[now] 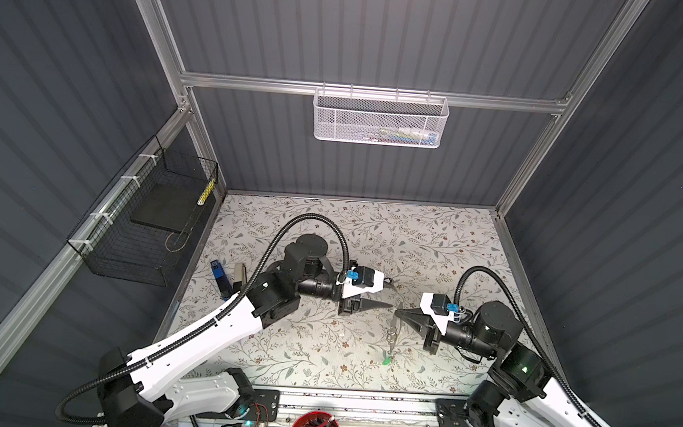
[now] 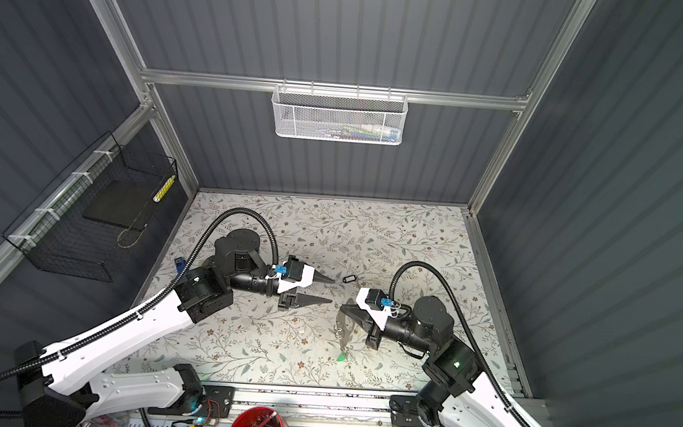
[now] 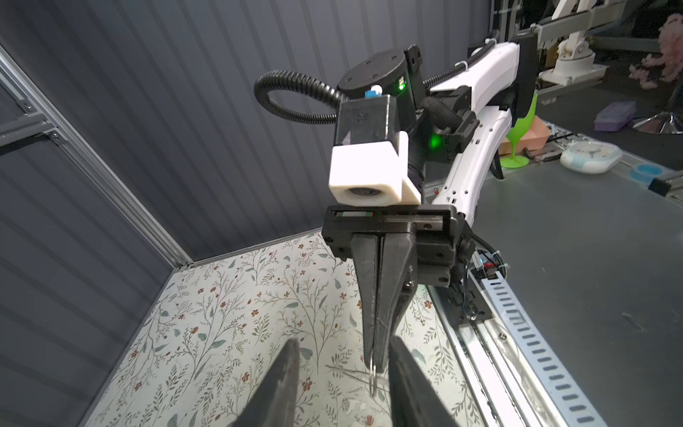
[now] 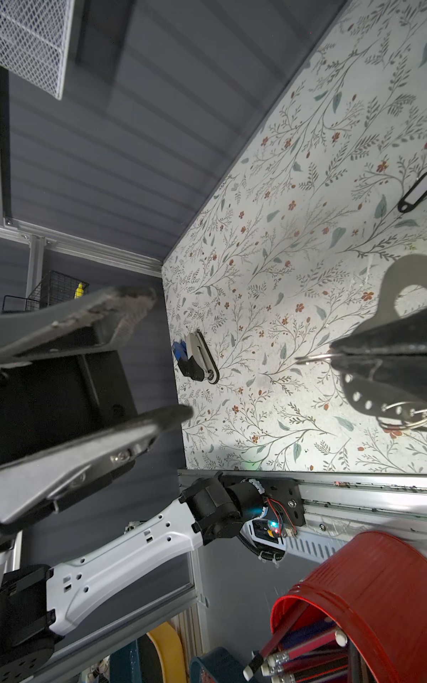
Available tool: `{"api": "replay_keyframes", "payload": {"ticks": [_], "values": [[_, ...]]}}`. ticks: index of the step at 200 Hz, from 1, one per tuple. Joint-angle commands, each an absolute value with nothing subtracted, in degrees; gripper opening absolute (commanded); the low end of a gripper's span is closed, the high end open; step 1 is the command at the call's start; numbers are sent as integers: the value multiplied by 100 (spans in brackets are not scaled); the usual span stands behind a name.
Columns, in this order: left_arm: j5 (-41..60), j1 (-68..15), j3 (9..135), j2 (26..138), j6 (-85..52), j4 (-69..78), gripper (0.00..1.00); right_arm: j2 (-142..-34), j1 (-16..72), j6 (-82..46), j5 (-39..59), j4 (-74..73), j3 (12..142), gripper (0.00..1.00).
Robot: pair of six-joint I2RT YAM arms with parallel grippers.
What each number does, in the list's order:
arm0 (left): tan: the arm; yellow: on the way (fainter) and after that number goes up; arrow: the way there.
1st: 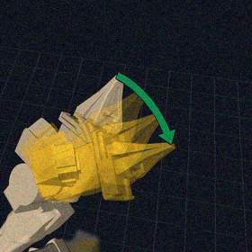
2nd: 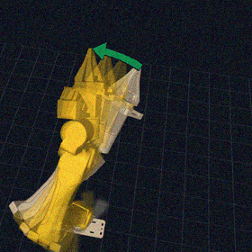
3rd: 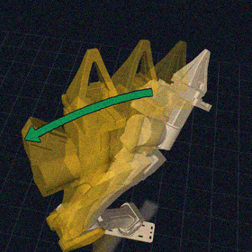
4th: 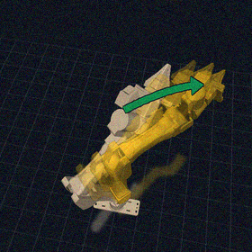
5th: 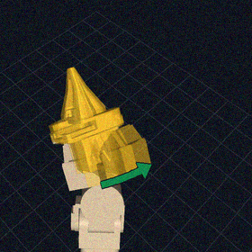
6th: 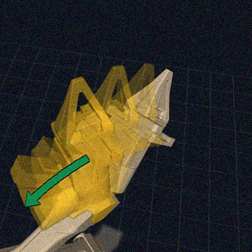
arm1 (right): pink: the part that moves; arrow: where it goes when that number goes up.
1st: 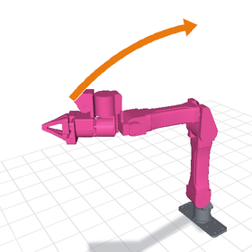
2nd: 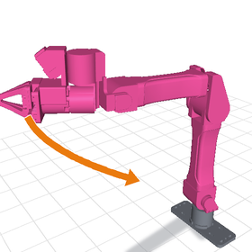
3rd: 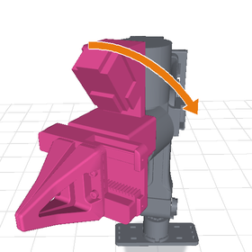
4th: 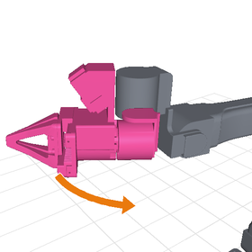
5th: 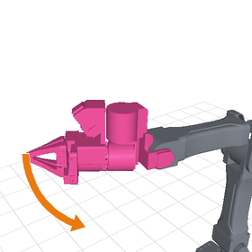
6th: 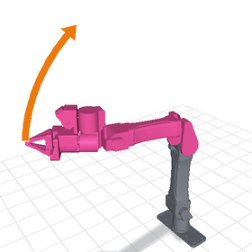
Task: Put the keys on the keyring
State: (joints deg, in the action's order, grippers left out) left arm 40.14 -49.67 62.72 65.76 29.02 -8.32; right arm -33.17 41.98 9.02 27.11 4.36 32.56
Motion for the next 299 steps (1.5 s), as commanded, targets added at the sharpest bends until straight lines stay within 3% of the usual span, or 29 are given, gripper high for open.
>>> {"api": "replay_keyframes", "payload": {"ticks": [1, 108, 146, 183, 193, 207, 226, 299], "values": [[3642, -5144, 6526, 6797, 3625, -1941, 40, -3412, 4210, 983, 2628, 612, 3502, 0], [2832, -5440, 6816, 7159, 4012, -2512, 31, -3692, 4210, 1021, 2777, 534, 3602, 0], [2841, -5451, 6768, 7258, 3946, -2399, 21, -3719, 4211, 1011, 2828, 512, 3610, 0], [2952, -5456, 6756, 7252, 3941, -2358, 0, -3703, 4210, 1019, 2823, 527, 3603, 0], [3032, -5449, 6726, 7238, 3930, -2331, 0, -3680, 4210, 1039, 2813, 522, 3588, 0], [3148, -5452, 6663, 7217, 3742, -2206, 0, -3586, 4210, 1100, 2805, 506, 3508, 19], [3599, -5360, 6445, 7132, 3460, -1828, 0, -3279, 4210, 1072, 2557, 241, 3167, 28], [4542, -5110, 5833, 6924, 2371, -297, 0, -2230, 4203, 880, 2476, -39, 2580, 34]]}}
